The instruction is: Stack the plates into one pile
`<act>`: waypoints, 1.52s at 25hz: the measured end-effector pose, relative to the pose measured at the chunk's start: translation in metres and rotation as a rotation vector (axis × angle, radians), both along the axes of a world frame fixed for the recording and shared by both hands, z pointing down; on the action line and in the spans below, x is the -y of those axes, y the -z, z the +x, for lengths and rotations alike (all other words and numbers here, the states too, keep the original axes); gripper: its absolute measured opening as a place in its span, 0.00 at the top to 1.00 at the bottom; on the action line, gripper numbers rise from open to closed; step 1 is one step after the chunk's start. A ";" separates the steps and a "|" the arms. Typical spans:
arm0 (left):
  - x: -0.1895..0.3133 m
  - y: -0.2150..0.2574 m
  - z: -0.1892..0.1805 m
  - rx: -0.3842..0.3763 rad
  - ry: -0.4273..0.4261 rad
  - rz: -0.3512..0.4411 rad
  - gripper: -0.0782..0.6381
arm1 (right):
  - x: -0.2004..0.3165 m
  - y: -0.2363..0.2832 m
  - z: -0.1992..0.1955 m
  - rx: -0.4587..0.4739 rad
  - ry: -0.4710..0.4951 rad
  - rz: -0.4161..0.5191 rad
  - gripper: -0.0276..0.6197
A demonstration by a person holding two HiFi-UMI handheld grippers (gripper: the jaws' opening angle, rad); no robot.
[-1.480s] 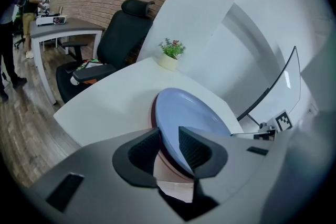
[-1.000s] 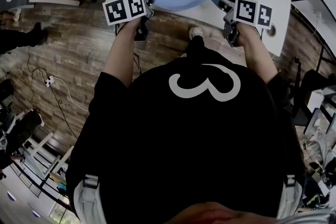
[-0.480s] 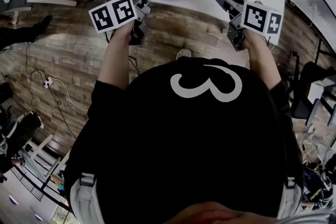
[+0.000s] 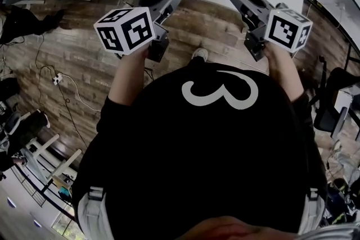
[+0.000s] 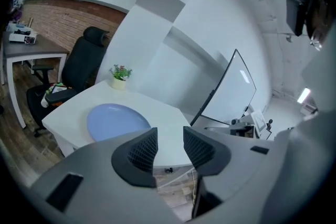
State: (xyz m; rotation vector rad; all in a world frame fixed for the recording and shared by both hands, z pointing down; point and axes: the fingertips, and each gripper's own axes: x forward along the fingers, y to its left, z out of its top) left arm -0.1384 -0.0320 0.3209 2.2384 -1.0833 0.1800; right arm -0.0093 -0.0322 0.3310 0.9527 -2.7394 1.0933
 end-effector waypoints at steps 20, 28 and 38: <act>-0.134 0.033 0.106 0.014 -0.258 0.148 0.87 | -0.112 0.045 0.030 0.055 0.124 0.143 0.92; -0.171 0.033 0.126 0.012 -0.258 0.159 0.87 | -0.150 0.043 0.050 0.071 0.122 0.150 0.92; -0.197 0.028 0.131 0.010 -0.237 0.151 0.87 | -0.174 0.039 0.053 0.075 0.141 0.146 0.92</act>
